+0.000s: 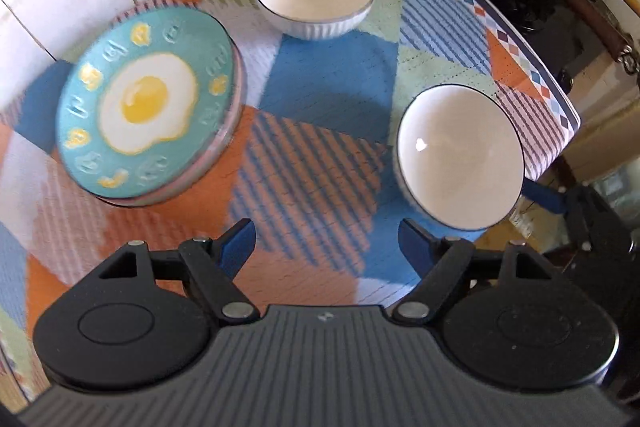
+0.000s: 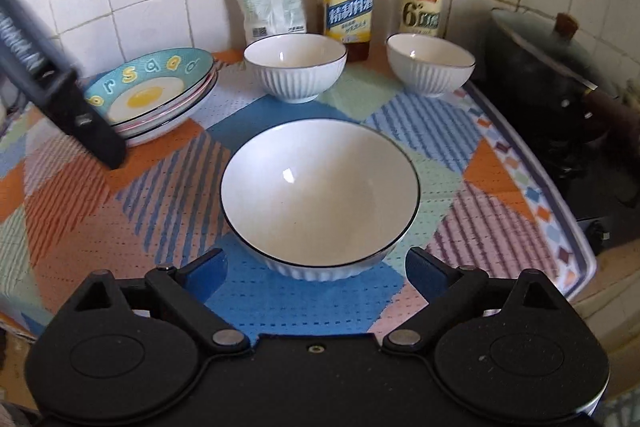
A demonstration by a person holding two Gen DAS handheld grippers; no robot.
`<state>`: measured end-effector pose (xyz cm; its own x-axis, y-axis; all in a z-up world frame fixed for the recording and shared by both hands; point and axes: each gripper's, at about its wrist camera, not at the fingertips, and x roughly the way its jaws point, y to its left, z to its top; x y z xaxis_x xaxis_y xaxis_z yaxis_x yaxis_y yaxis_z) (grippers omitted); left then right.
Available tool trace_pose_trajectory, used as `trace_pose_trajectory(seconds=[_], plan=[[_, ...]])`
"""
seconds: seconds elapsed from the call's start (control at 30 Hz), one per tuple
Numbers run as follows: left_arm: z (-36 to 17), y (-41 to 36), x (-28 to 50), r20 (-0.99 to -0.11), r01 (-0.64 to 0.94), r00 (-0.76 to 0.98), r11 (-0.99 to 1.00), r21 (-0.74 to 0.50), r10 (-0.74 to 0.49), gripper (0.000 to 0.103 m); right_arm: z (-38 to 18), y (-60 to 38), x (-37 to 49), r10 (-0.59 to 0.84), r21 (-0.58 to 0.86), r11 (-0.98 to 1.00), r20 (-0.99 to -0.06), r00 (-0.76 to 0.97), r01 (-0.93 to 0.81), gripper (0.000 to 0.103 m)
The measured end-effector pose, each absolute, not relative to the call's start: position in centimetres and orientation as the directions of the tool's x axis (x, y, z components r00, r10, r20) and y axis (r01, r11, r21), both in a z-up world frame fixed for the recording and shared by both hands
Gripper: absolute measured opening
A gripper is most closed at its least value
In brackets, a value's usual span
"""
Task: Organize plates and bowls
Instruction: 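Grip the rim of the nearest white ribbed bowl with the left gripper, then carry the white bowl beside the plate stack, lower it, open left gripper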
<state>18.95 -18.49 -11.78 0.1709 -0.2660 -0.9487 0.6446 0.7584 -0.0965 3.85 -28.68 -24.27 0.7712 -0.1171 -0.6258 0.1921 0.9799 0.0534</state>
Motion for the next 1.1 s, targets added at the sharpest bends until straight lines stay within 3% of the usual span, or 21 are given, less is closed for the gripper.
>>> trace_pose_trajectory(seconds=[0.17,0.33,0.53,0.6,0.7,0.9,1.1], plan=[[-13.9,-20.0,19.4,-0.947,0.567,0.112,0.802,-0.187,-0.300,0.077,-25.2,-30.1,4.2,-0.040,0.080,0.990,-0.625,0.780,0.114,0.098],[-14.9,-20.5,19.5,-0.907,0.506,0.171,0.824,-0.254,-0.385,0.071,-25.6,-31.3,4.8,-0.005,0.070,0.996,-0.624,0.781,0.062,0.098],[-15.9,-21.9,19.2,-0.892,0.518,0.227,0.824,-0.231,-0.392,0.047,-25.6,-32.2,6.0,0.051,0.081,0.997,-0.651,0.757,0.002,0.097],[-16.4,-22.2,19.1,-0.893,0.524,0.210,0.817,-0.241,-0.398,0.028,-25.7,-32.5,6.2,0.071,0.097,0.995,-0.654,0.753,-0.010,0.097],[-16.8,-22.2,18.8,-0.893,0.519,0.196,0.815,-0.256,-0.405,0.016,-25.9,-32.4,6.4,0.083,0.112,0.994,-0.646,0.759,-0.013,0.097],[-17.0,-22.2,17.6,-0.877,0.556,0.286,0.812,-0.175,-0.385,0.013,-25.3,-32.3,7.5,0.138,0.194,0.981,-0.667,0.732,-0.009,0.094],[-16.6,-20.1,18.0,-0.876,0.527,0.287,0.828,-0.194,-0.388,0.013,-25.3,-31.0,7.3,0.156,0.212,0.977,-0.651,0.743,-0.020,0.092]])
